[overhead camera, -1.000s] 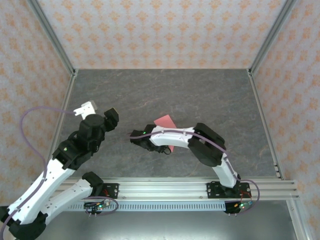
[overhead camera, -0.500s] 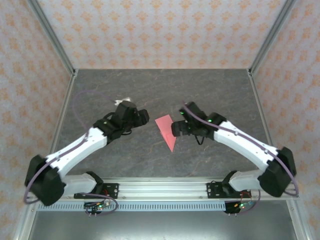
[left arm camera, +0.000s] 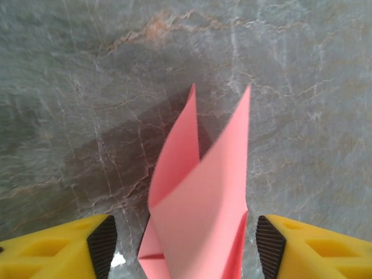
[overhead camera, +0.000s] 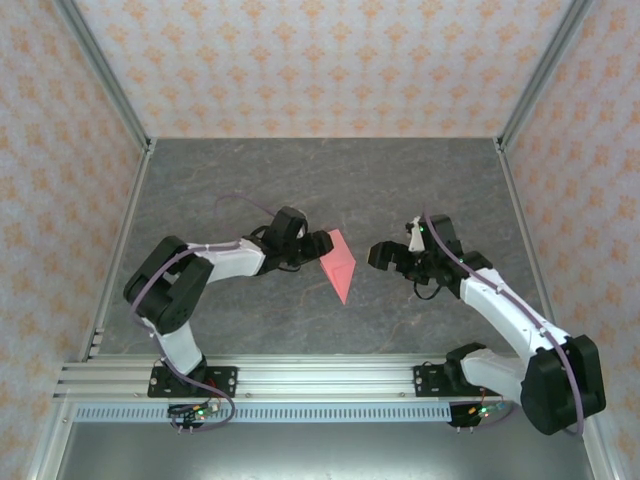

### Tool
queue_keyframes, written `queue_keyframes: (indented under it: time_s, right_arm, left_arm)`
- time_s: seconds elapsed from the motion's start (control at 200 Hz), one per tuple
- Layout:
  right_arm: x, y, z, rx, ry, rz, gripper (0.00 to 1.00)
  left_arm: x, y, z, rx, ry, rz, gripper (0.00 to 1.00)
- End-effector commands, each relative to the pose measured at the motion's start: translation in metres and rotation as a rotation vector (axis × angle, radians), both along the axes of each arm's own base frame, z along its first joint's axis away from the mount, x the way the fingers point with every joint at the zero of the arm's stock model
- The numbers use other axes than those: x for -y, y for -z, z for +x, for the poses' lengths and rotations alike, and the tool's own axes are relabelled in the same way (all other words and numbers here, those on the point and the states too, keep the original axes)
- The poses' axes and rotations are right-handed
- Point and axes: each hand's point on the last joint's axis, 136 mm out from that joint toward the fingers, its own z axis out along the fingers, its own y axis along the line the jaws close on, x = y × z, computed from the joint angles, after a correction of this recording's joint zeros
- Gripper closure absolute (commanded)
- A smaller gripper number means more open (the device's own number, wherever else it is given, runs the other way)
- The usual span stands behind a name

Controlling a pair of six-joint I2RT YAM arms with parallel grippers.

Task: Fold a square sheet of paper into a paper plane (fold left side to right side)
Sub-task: Fold the wing for the fifth time at the center of the table.

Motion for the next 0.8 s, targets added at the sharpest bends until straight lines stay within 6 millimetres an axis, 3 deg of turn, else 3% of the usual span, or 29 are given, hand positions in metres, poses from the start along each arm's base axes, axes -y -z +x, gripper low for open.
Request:
queue_keyframes:
  time_s: [0.0, 0.195, 0.315, 0.5, 0.641, 0.796]
  right_arm:
    - [-0.009, -0.012, 0.001, 0.048, -0.043, 0.067, 0.0]
    - [-0.011, -0.02, 0.004, 0.108, -0.073, 0.073, 0.0]
    - [-0.013, -0.027, 0.009, 0.147, -0.077, 0.073, 0.0]
    - [-0.026, -0.044, 0.019, 0.217, -0.118, 0.148, 0.01]
    - [-0.052, -0.057, 0.023, 0.23, -0.248, 0.265, 0.19]
    - [-0.076, -0.065, 0.028, 0.259, -0.382, 0.389, 0.22]
  left_arm:
    - [0.015, -0.011, 0.017, 0.045, 0.004, -0.09, 0.41]
    - [0.016, -0.013, 0.015, 0.071, 0.041, -0.091, 0.71]
    - [0.01, -0.02, 0.009, 0.102, 0.063, -0.079, 0.83]
    - [0.005, -0.045, -0.004, 0.178, 0.141, -0.098, 0.94]
    - [0.0, -0.071, -0.02, 0.245, 0.211, -0.156, 0.99]
    - [-0.006, -0.092, -0.044, 0.29, 0.296, -0.214, 1.0]
